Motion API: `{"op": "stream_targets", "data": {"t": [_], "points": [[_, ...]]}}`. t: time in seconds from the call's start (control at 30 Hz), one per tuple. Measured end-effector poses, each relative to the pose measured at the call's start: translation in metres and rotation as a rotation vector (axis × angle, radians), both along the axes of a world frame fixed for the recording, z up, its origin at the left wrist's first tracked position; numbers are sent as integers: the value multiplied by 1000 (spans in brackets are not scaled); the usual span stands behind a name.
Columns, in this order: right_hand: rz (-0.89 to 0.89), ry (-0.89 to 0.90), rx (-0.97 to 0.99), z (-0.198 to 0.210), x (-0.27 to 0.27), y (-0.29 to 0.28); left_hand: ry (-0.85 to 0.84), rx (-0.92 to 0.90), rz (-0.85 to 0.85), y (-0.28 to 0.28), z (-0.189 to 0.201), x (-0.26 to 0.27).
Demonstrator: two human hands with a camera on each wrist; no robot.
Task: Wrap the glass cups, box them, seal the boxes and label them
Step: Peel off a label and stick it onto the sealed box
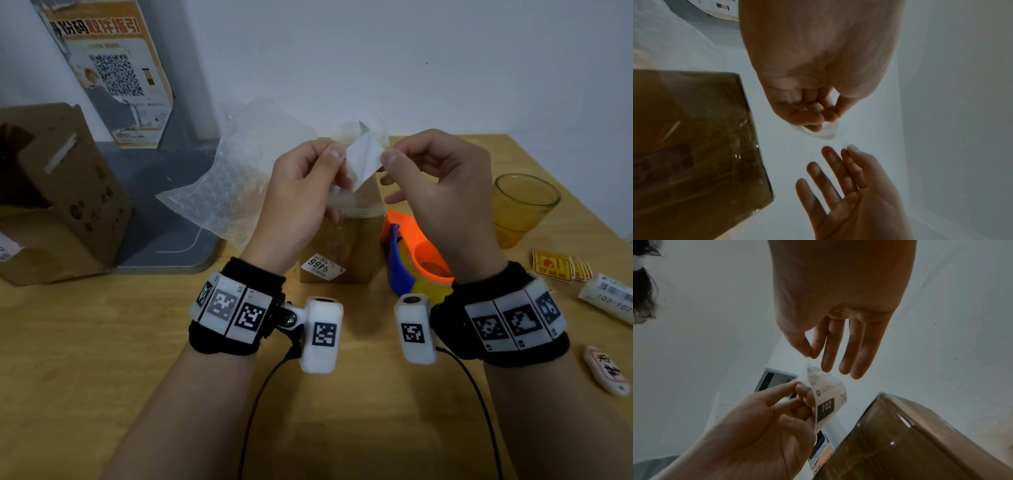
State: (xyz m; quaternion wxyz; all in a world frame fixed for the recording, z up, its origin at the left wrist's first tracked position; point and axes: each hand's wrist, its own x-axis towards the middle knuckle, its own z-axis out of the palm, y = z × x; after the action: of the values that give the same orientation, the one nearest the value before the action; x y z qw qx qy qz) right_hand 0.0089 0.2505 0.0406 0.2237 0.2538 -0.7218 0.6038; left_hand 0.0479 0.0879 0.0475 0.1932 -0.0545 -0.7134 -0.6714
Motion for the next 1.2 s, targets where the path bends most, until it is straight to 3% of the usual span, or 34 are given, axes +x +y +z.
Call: {"op": "stream_targets", "data": {"t": [0.3,0.5,0.7,0.87,1.03,1.2], "points": [[-16,-326,-236,-1,-10,7,-122,150,104,-10,-3,-6],[78,-555,-541,2,-13,10,-207,472,64,-24,-5,-14],[158,-668,-774,2,-15,13,-151,797,151,-49,-3,-16],[168,-682,-828,-1,-14,11,-38,876,333,-67,-6,-15],[141,-632,-728,-1,-12,4,34,911,524,-71,-8,-14],[103,-578,-600,-3,-10,1,23,910,596,-67,-10,-17]]}}
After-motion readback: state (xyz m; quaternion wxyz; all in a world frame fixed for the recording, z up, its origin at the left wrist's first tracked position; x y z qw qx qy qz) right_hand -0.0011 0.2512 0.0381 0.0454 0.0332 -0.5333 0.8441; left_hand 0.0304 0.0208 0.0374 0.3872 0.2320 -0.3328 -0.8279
